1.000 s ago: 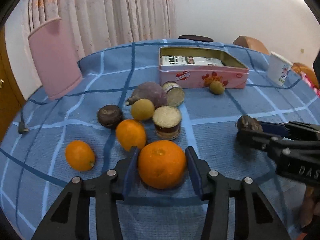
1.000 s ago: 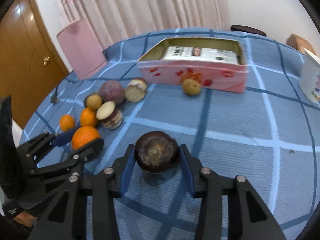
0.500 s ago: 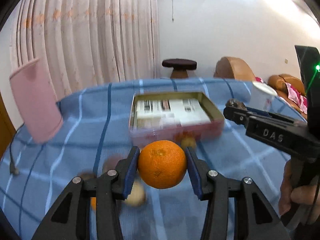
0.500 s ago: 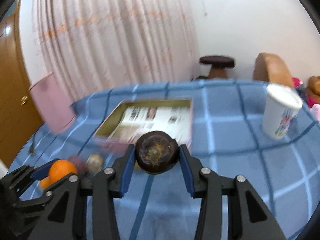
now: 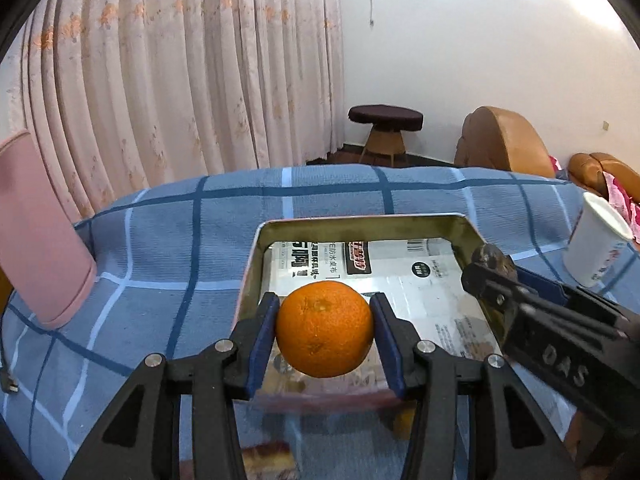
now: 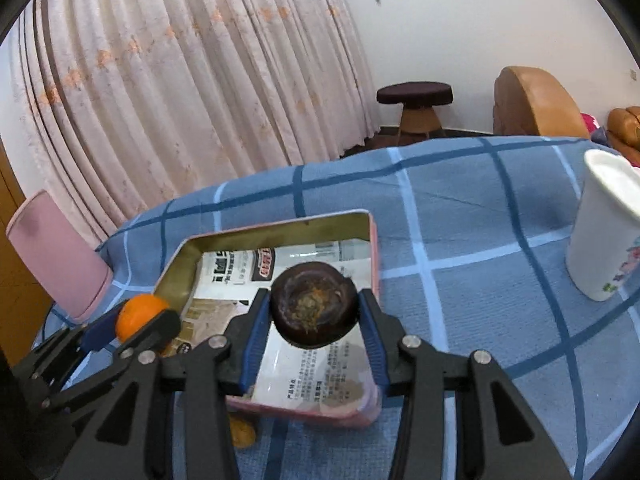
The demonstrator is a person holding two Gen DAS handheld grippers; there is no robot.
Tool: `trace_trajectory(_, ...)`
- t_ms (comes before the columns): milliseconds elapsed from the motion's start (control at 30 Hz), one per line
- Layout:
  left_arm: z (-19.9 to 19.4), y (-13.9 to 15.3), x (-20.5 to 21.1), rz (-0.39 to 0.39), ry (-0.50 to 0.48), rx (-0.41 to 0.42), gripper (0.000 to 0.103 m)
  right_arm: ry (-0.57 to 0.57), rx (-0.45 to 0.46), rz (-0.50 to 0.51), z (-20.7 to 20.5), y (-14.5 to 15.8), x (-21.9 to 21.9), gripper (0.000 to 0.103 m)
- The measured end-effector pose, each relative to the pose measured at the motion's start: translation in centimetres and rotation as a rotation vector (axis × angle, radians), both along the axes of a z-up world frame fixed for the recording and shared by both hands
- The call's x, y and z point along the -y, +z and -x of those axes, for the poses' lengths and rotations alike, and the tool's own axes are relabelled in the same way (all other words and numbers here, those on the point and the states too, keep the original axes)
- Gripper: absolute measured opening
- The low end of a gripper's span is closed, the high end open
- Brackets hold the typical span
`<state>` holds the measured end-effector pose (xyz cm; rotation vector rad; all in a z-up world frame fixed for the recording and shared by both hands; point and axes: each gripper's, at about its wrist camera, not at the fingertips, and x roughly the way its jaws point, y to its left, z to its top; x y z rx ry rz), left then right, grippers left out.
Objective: Organize fruits
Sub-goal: 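Carry both fruits over the pink tin and open both tools to drop them in, then grasp another orange with the left tool while the right tool grasps a sweet potato slice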
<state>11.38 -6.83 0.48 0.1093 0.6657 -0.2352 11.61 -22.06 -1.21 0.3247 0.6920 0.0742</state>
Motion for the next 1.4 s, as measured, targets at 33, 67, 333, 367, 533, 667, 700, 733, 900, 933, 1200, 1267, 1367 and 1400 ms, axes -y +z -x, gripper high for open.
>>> trace_trajectory(33,-0.2,-0.2,0.1,-0.001,0.007,-0.004,0.049,0.006,-0.005,0.005,-0.1,-0.1,-0.1,0.047)
trace_trajectory(67,-0.2,-0.5,0.2,-0.003,0.014,-0.009,0.049,0.012,-0.007,0.003,-0.3,-0.3,-0.1,0.047)
trace_trajectory(333,-1.8,-2.1,0.8,-0.041,0.036,-0.059,0.049,0.044,0.027,-0.031,-0.3,-0.3,0.1,0.056)
trace_trajectory(367,-1.9,-2.2,0.7,-0.039,0.039,-0.067,0.050,0.046,0.037,-0.044,-0.2,-0.3,0.2,0.060)
trace_trajectory(533,-0.6,-0.4,-0.4,0.009,0.033,-0.027,0.067,-0.001,0.132,-0.109,1.4,1.0,1.5,0.068)
trace_trajectory(667,1.6,2.5,-2.7,0.067,0.044,0.089,0.077,-0.114,0.212,-0.082,3.8,2.2,2.6,0.079)
trace_trajectory(700,2.6,3.2,-3.7,0.070,0.073,0.138,0.079,-0.135,0.220,-0.069,4.2,2.3,2.7,0.079)
trace_trajectory(733,3.2,3.5,-4.5,0.071,0.098,0.170,0.079,-0.152,0.224,-0.057,4.4,2.3,2.7,0.079)
trace_trajectory(900,5.6,3.1,-8.9,0.095,0.220,0.214,0.079,-0.177,0.191,-0.015,4.7,2.0,2.1,0.079)
trace_trajectory(933,5.8,2.9,-9.6,0.109,0.229,0.204,0.079,-0.173,0.182,-0.009,4.8,1.8,1.8,0.079)
trace_trajectory(1200,9.1,1.8,-13.4,0.121,0.254,0.185,0.079,-0.053,0.130,-0.029,7.6,0.9,-1.6,0.079)
trace_trajectory(1267,10.1,1.8,-14.7,0.129,0.261,0.173,0.079,-0.012,0.116,-0.030,8.2,0.6,-2.9,0.079)
trace_trajectory(1367,11.5,1.7,-17.2,0.123,0.284,0.153,0.079,0.074,0.085,-0.045,9.3,0.1,-5.3,0.078)
trace_trajectory(1400,11.9,1.6,-17.9,0.117,0.297,0.144,0.079,0.096,0.083,-0.050,9.6,0.1,-5.9,0.078)
